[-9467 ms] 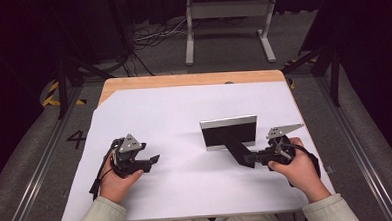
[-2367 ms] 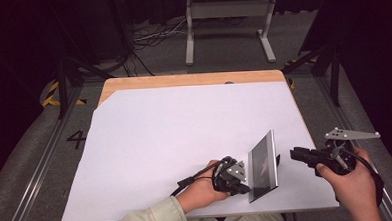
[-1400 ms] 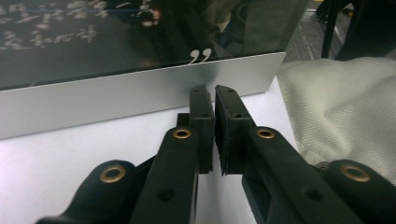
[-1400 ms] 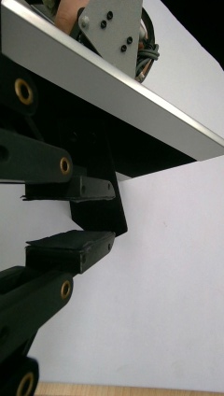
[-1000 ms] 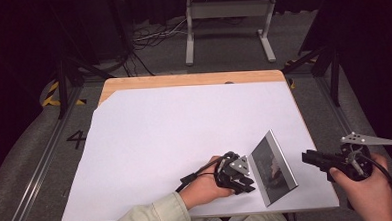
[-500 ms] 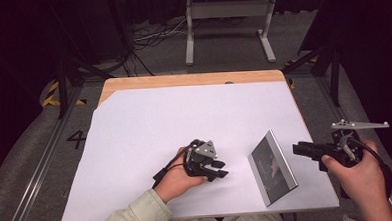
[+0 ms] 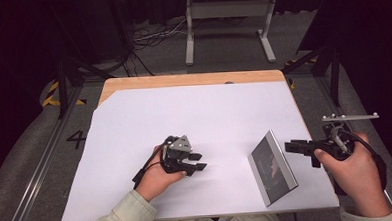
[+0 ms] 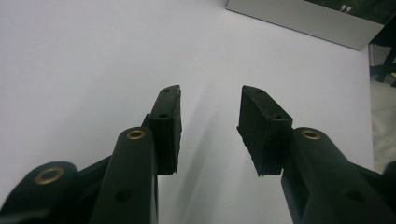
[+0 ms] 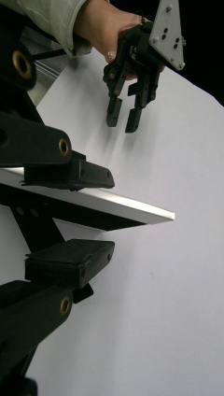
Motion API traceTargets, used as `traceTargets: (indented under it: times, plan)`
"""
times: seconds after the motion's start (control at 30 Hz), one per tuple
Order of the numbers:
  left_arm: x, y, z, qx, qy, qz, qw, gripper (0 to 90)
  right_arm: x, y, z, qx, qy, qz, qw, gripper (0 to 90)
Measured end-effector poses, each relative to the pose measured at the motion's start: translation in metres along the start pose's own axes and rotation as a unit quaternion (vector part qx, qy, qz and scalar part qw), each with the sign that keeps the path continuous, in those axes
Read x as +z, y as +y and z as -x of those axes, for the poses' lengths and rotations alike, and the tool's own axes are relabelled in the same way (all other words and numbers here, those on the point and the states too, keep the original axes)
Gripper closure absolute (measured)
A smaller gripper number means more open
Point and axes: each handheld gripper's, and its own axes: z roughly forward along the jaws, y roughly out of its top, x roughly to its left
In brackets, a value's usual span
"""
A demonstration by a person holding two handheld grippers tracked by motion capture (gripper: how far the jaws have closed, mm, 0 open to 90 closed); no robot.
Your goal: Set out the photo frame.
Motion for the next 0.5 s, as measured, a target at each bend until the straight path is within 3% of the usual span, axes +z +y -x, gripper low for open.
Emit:
traceTargets:
  times: [0.23, 0.5]
  plan:
    - [-0.014, -0.007, -0.012, -0.022, 0.017, 0.012, 0.9995, 59.4, 0.009, 0.004, -0.012, 0.007, -0.012, -0.023, 0.9996, 62.0]
    - [-0.018, -0.009, -0.017, -0.029, 0.023, 0.014, 0.9992, 59.4, 0.011, 0.008, -0.017, 0.011, -0.030, -0.046, 0.9984, 61.8]
